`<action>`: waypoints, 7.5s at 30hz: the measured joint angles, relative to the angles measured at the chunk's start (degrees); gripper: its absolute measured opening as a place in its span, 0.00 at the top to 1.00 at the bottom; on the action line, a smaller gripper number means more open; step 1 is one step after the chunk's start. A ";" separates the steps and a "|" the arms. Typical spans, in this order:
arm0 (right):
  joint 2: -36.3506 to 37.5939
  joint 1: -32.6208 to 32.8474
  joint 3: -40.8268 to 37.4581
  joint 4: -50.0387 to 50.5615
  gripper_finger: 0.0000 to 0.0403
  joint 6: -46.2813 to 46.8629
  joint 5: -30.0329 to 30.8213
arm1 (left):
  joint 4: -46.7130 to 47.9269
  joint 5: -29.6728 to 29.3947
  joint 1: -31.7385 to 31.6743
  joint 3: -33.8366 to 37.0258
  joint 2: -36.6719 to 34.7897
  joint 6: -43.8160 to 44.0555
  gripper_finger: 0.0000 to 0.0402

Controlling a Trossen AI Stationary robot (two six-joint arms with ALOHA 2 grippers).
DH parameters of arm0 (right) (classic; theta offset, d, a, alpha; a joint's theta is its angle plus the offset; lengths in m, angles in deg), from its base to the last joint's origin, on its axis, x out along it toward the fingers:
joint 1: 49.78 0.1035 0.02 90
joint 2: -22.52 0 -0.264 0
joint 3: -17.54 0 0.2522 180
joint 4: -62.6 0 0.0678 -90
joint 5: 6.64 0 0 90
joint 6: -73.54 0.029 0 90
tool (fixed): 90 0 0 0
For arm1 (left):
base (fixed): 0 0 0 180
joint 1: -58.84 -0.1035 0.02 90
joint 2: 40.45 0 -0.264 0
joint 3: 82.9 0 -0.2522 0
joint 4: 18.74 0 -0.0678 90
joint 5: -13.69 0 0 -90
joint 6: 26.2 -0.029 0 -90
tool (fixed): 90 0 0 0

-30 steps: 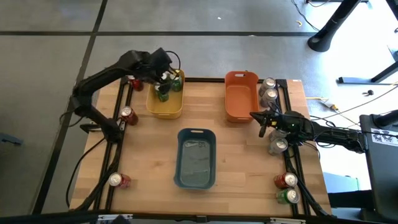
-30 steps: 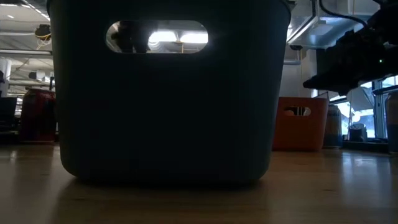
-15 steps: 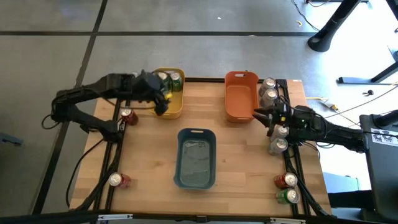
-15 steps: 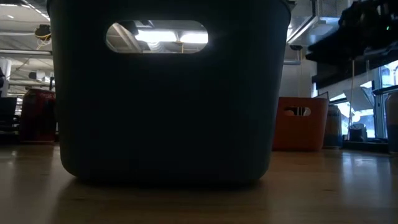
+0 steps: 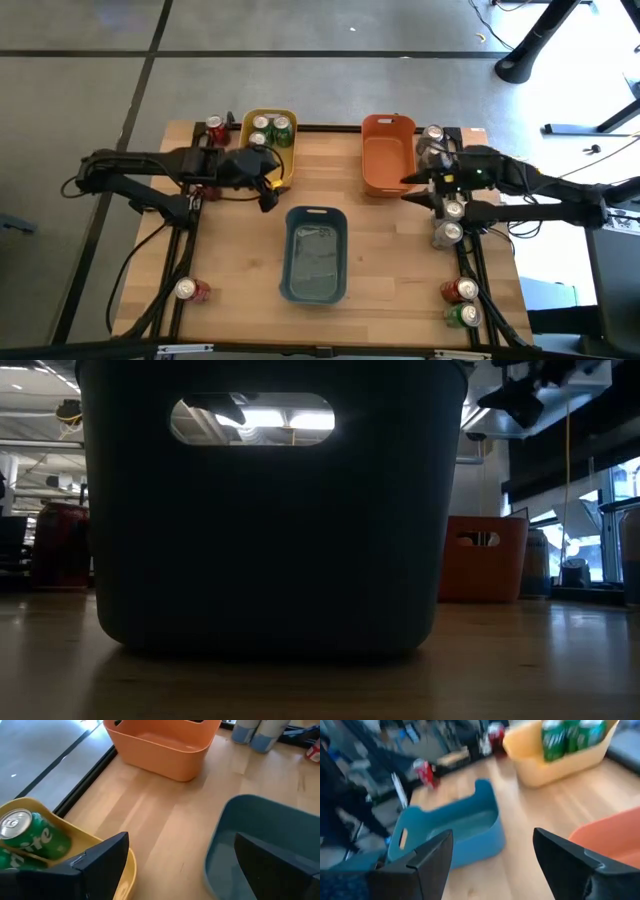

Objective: Sort soda cans
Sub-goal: Put the green soda can into the yellow bin

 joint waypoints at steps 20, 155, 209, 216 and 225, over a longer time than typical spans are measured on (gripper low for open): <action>-21.11 38.01 12.36 2.42 0.32 18.18 21.33 | -2.17 -0.02 1.47 4.31 0.00 1.51 0.14; -53.29 80.03 23.57 24.47 0.03 62.39 10.80 | -7.96 0.00 1.36 4.31 0.04 -0.46 0.14; -53.31 80.03 18.21 11.18 0.03 66.84 13.54 | -7.96 0.00 1.30 4.31 0.02 -0.48 0.14; -53.29 80.01 16.50 10.42 0.03 66.80 12.08 | -7.95 0.00 1.30 4.31 0.02 -0.67 0.14; -53.09 79.99 15.76 10.78 0.21 65.50 8.66 | -7.96 0.00 1.30 4.31 0.02 -0.68 0.14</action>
